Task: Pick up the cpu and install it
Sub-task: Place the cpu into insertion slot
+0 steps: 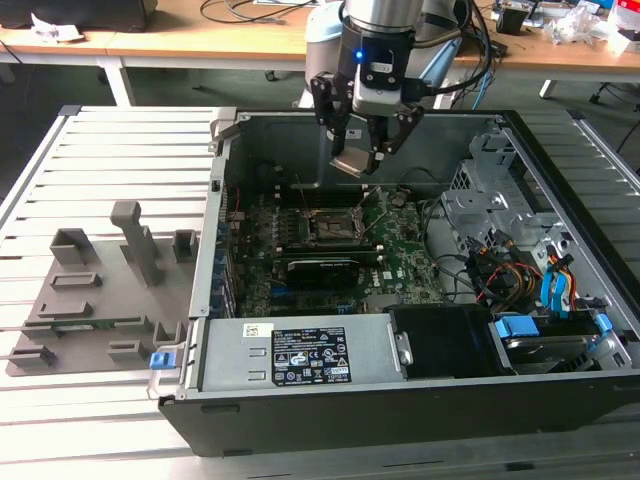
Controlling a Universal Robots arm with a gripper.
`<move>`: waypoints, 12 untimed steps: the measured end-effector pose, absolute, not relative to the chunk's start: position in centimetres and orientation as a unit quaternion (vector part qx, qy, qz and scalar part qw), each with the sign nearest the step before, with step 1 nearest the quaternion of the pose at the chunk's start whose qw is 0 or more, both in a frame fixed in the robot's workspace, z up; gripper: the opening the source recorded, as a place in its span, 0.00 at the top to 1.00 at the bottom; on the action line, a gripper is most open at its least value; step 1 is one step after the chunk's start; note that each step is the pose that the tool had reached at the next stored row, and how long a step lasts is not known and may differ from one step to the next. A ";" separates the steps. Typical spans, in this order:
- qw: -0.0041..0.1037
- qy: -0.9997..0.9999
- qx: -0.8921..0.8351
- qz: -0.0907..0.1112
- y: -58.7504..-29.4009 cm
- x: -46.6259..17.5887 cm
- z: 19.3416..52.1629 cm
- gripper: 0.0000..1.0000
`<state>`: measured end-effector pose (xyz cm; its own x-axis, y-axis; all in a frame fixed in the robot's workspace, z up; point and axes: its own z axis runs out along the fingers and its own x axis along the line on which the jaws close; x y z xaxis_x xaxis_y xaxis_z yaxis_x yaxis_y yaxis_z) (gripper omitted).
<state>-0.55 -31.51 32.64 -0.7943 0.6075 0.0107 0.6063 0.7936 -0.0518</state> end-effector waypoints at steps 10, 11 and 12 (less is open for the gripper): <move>0.015 -0.927 -0.375 0.022 -31.5 -0.5 32.6 0.45; 0.015 -0.923 -0.384 0.022 -31.5 -0.6 32.6 0.45; 0.015 -0.921 -0.389 0.022 -31.5 -0.6 32.6 0.45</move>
